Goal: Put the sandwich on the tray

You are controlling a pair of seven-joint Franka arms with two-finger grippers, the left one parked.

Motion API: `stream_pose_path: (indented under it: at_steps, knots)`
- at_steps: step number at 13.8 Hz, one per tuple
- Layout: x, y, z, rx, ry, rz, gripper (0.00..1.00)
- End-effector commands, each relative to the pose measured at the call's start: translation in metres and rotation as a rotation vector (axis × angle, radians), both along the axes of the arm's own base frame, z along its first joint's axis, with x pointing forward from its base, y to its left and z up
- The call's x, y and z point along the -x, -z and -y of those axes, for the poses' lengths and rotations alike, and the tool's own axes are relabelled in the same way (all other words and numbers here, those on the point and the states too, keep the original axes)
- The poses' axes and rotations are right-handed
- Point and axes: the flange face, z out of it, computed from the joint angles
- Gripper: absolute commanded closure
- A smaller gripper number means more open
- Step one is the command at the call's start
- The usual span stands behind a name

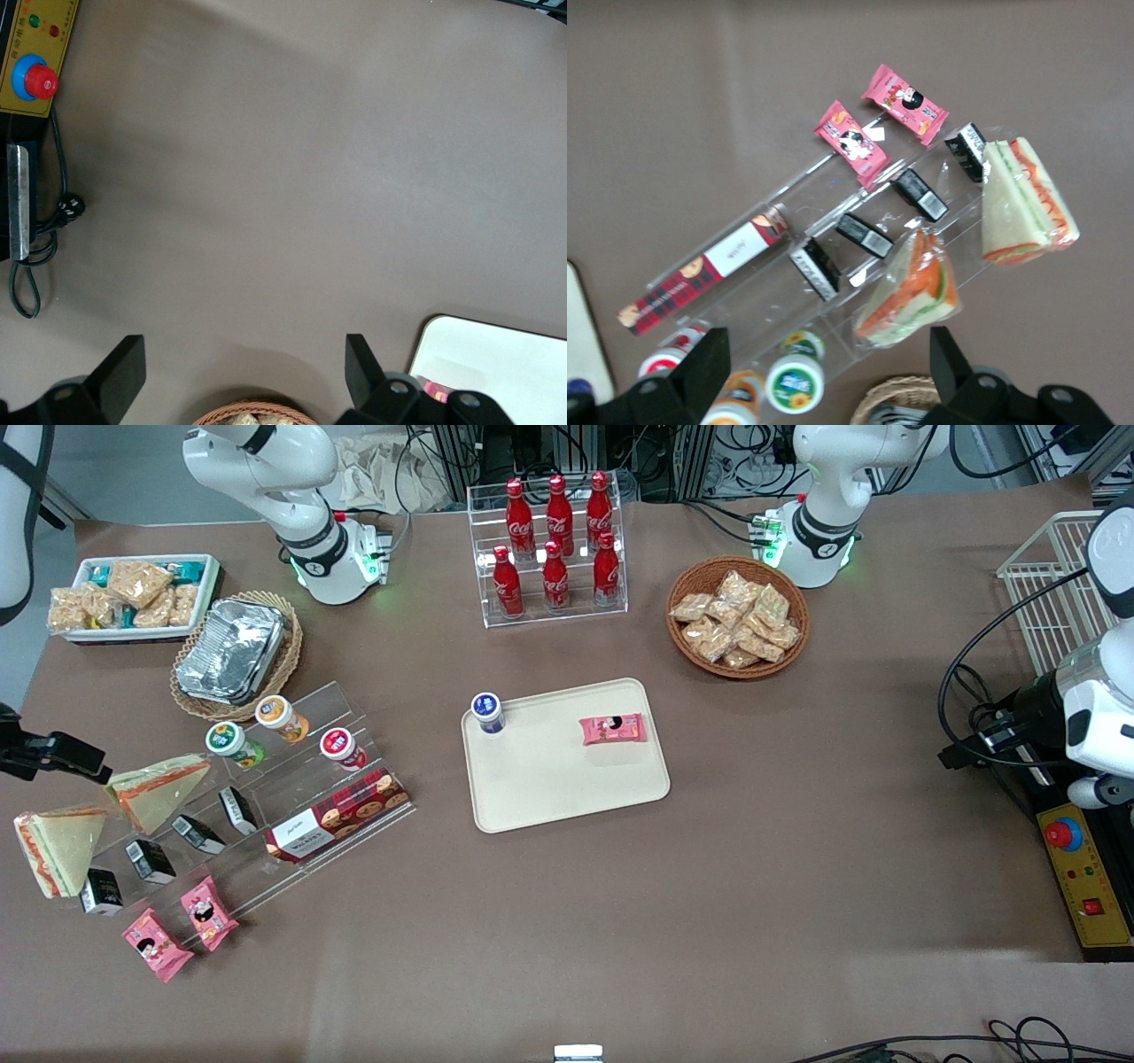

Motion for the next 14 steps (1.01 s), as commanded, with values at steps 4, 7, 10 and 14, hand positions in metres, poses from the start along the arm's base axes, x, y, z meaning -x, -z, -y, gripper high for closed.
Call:
stream_pose_path:
  at_steps: [4, 7, 10, 14]
  knots:
    - [0.004, 0.017, 0.079, -0.027, -0.121, 0.009, 0.00]
    - [0.012, 0.034, 0.122, -0.119, -0.058, 0.033, 0.00]
    - [0.010, 0.062, 0.149, -0.124, -0.134, 0.026, 0.00]
    - [0.006, 0.091, 0.180, -0.079, -0.151, 0.048, 0.00]
